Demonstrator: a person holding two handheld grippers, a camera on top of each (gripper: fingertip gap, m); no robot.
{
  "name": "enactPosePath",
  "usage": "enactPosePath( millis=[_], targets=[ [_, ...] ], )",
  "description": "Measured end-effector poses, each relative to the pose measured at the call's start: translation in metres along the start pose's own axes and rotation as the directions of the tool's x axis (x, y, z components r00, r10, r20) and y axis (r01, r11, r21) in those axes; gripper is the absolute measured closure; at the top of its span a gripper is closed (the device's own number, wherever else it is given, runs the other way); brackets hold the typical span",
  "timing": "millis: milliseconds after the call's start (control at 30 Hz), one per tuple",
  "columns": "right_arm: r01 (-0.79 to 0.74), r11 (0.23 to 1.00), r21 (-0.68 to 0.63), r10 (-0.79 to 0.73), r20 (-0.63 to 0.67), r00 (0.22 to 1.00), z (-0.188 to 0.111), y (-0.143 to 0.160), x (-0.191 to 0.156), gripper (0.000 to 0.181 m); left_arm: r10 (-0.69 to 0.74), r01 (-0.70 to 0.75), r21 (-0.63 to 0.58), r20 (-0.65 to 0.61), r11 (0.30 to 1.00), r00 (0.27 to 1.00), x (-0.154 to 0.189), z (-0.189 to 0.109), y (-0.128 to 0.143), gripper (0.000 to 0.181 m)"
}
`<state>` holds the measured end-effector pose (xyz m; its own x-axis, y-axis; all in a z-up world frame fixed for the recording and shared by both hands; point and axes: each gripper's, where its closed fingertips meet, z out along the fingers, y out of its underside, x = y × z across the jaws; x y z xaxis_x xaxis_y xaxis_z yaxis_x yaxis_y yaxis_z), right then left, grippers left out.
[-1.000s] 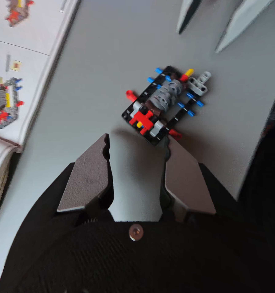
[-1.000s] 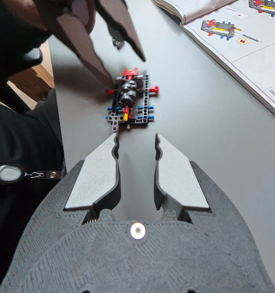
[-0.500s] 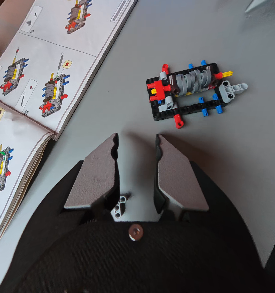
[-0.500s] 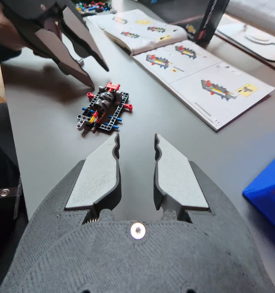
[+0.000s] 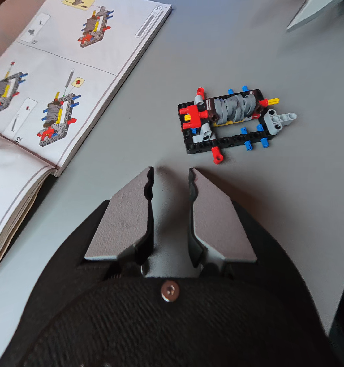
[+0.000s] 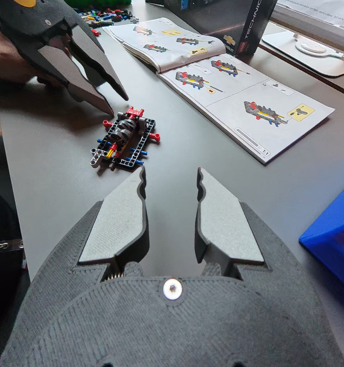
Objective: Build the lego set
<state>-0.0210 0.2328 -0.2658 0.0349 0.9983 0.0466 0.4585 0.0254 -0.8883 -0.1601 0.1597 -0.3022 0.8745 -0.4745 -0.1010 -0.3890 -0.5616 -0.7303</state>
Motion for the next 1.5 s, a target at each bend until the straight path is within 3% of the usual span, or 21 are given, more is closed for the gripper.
enactPosePath(
  millis=[167, 333, 467, 633, 833, 1000, 1200, 1333, 1500],
  targets=[
    [-0.019, 1.0, 0.009, 0.018, 0.066, 0.998, 0.001, -0.002, -0.005, 0.129, -0.133, 0.133, -0.011, -0.167, 0.991, 0.977, 0.005, 0.0, -0.001, 0.157],
    [0.03, 0.999, 0.016, -0.032, 0.13, 0.991, 0.003, -0.004, -0.016, 0.126, -0.162, 0.164, -0.017, -0.268, 0.986, 0.95, 0.013, 0.0, -0.003, 0.157],
    [0.116, 0.993, -0.016, -0.113, 0.15, 0.982, 0.008, 0.001, -0.028, 0.124, -0.164, 0.165, -0.02, -0.286, 0.986, 0.944, 0.014, 0.001, -0.005, 0.159],
    [0.175, 0.983, -0.049, -0.165, 0.157, 0.974, 0.019, 0.001, -0.049, 0.109, -0.179, 0.177, -0.029, -0.23, 0.984, 0.957, 0.006, 0.005, -0.004, 0.178],
    [0.177, 0.976, -0.129, -0.16, 0.13, 0.979, 0.038, 0.003, -0.071, 0.108, -0.176, 0.175, -0.026, -0.221, 0.984, 0.959, 0.005, 0.005, -0.005, 0.175],
    [0.209, 0.956, -0.204, -0.2, 0.061, 0.978, 0.046, 0.012, -0.064, 0.107, -0.15, 0.148, -0.022, -0.184, 0.989, 0.971, 0.003, 0.006, -0.004, 0.177],
    [0.133, 0.964, -0.228, -0.151, -0.062, 0.987, 0.033, 0.021, -0.012, 0.114, -0.112, 0.111, -0.016, -0.178, 0.994, 0.978, 0.006, 0.006, -0.004, 0.171],
    [0.054, 0.982, -0.181, -0.061, -0.031, 0.998, 0.027, 0.017, -0.006, 0.119, -0.121, 0.12, -0.017, -0.191, 0.993, 0.974, 0.007, 0.006, -0.004, 0.17],
    [0.08, 0.98, -0.183, -0.085, -0.017, 0.996, 0.027, 0.017, -0.01, 0.121, -0.116, 0.115, -0.016, -0.189, 0.993, 0.975, 0.007, 0.006, -0.004, 0.169]
  ],
)
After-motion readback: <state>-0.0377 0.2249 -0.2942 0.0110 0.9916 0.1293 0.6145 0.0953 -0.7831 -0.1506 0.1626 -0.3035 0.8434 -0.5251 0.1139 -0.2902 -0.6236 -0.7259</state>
